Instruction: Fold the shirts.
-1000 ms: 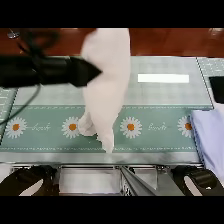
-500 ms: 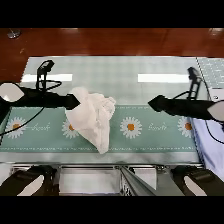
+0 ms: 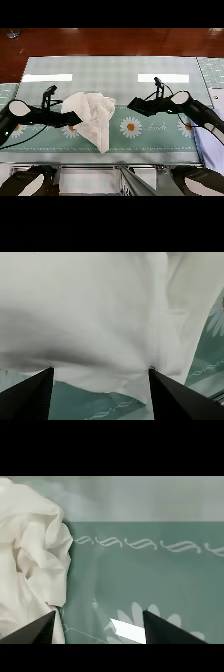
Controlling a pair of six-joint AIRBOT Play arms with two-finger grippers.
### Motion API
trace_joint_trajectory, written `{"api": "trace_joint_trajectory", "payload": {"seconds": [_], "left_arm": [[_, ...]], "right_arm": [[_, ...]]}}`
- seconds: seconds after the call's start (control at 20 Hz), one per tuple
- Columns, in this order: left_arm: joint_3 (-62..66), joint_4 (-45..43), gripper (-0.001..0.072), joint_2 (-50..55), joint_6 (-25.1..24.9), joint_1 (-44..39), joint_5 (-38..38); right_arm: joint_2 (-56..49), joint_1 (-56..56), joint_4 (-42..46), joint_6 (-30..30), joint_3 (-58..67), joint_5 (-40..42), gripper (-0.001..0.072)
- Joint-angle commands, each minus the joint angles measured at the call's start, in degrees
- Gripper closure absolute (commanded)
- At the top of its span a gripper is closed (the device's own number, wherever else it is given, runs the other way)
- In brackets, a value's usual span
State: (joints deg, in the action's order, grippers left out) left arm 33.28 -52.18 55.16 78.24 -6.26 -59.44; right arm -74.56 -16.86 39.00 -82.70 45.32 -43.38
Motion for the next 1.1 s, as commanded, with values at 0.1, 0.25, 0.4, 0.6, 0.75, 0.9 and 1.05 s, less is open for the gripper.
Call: {"api": "trace_joint_trajectory", "payload": {"seconds": [0.1,0.25,0.4,0.6,0.75,0.9,1.05], "left_arm": [[-2.34,5.51,0.0188,3.41,-1.70,-6.67,14.23],[-0.94,5.18,0.0679,4.81,-3.85,-5.66,11.32],[0.92,5.07,0.0679,4.68,-7.19,-3.80,7.34],[1.31,5.09,0.0678,4.57,-7.30,-3.39,6.38],[2.14,5.14,0.0678,4.39,-7.28,-3.30,5.55],[9.25,5.35,0.0678,1.90,-7.28,-0.76,3.37],[23.26,9.55,0.0678,-1.55,-7.28,3.96,5.29]], "right_arm": [[-10.51,-3.74,-1.27,-1.25,8.50,1.25,0.0093],[-15.19,-5.88,-1.60,-1.29,13.31,0.31,0.0093],[-19.58,-7.87,-1.62,-1.97,17.59,-0.48,0.0093],[-25.24,-10.45,-2.62,-3.23,22.80,-2.29,0.0093],[-27.41,-11.15,-4.07,-2.73,25.66,-2.97,0.0584],[-24.74,-9.27,-2.12,0.48,30.84,-7.69,0.0689],[-16.11,-4.52,11.02,-4.90,41.40,-8.98,0.0690]]}}
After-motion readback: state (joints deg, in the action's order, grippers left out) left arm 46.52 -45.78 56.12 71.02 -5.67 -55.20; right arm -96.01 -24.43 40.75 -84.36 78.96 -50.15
